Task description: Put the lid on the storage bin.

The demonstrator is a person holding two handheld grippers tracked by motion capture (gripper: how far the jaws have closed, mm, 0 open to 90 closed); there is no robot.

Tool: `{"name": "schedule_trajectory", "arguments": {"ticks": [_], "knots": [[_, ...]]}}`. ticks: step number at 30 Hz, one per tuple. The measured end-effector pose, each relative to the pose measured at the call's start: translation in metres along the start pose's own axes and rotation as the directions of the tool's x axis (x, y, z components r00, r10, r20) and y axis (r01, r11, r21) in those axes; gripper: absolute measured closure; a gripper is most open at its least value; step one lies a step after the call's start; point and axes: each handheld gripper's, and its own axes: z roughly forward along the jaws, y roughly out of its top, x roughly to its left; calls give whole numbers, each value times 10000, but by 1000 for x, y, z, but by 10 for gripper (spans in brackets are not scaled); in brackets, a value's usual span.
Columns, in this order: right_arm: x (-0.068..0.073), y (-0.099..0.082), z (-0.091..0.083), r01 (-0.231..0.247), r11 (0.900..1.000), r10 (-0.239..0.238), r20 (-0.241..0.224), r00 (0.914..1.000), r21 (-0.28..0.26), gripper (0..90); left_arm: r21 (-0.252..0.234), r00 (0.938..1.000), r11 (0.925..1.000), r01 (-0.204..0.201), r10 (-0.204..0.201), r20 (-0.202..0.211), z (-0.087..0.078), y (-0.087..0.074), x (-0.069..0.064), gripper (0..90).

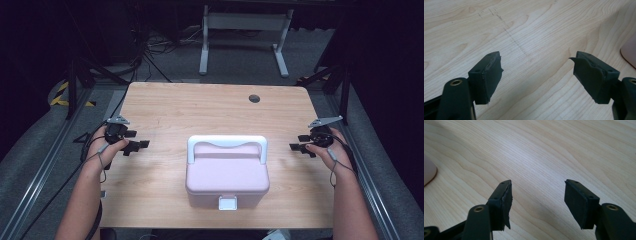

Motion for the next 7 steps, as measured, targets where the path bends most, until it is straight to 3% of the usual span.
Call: {"name": "schedule_trajectory", "arguments": {"ticks": [7], "knots": [[4,2,3,-44,10000,44,-79,10000,42,391,-186,9995,9997,148,-143,266,2,3,-4,196]]}}
